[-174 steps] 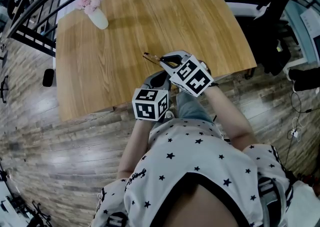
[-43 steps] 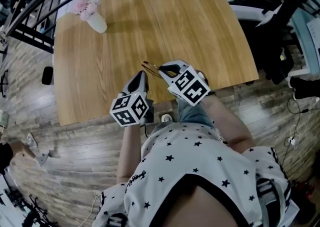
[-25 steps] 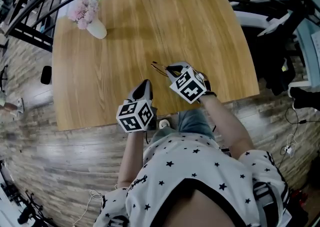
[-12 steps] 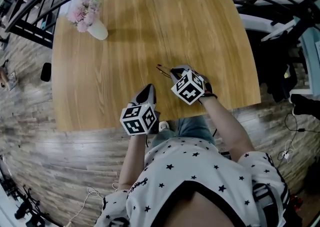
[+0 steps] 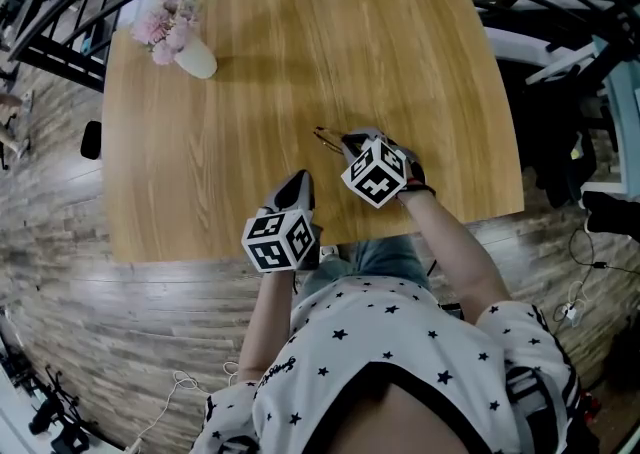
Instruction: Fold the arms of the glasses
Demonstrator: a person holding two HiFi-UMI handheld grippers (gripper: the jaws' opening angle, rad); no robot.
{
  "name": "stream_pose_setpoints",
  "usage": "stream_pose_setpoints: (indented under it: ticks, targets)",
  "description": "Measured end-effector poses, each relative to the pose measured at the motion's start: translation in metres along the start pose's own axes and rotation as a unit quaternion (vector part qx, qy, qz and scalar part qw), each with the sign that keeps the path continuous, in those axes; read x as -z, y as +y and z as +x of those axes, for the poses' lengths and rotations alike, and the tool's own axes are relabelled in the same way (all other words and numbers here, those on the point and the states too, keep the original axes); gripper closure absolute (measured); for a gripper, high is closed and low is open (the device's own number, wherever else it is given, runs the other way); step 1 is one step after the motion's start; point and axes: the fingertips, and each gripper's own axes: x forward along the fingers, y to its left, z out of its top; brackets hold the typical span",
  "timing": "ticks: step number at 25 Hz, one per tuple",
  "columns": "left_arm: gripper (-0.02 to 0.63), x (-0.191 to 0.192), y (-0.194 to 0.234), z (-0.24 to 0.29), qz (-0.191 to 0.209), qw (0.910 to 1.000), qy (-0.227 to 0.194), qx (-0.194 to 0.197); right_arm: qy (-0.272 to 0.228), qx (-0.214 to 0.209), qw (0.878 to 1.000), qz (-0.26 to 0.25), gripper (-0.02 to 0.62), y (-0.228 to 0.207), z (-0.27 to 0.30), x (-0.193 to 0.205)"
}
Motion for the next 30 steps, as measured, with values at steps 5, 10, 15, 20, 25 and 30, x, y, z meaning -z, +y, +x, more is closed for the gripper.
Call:
stream_pose_setpoints:
  ticks: [5, 10, 15, 20, 25, 30]
  targets:
    - [0.598, -0.001, 0.001, 0.0, -0.001, 1.0, -0.001, 0.001, 0.002, -0.002, 1.0, -0.002, 0.563, 0.001, 0.001, -0.002]
    - [0.598, -0.002, 0.002, 0.001, -0.003, 1.0, -0.002, 0.0, 0.004, -0.003, 1.0, -0.005, 0.563, 0.002, 0.002, -0.001]
    - [0.598, -0.003, 0.004, 0.0, -0.004, 1.0, -0.002, -0.001, 0.008, -0.006, 1.0, -0.004, 0.563, 0.006, 0.002, -0.002]
    - [0.598, -0.004, 0.003, -0.002, -0.004, 1.0, -0.004, -0.002, 0.011, -0.012, 1.0, -0.005, 0.563, 0.009, 0.001, 0.0]
    - [0.598, -0.002, 0.005, -0.006, -0.006, 1.0, -0.006, -0.001, 0.015, -0.02, 1.0, -0.005, 0.561, 0.017, 0.001, 0.001]
    - [0.598, -0.002, 0.004, -0.009, -0.007, 0.9999, -0.007, -0.002, 0.017, -0.024, 1.0, -0.006, 0.561, 0.023, 0.0, 0.002]
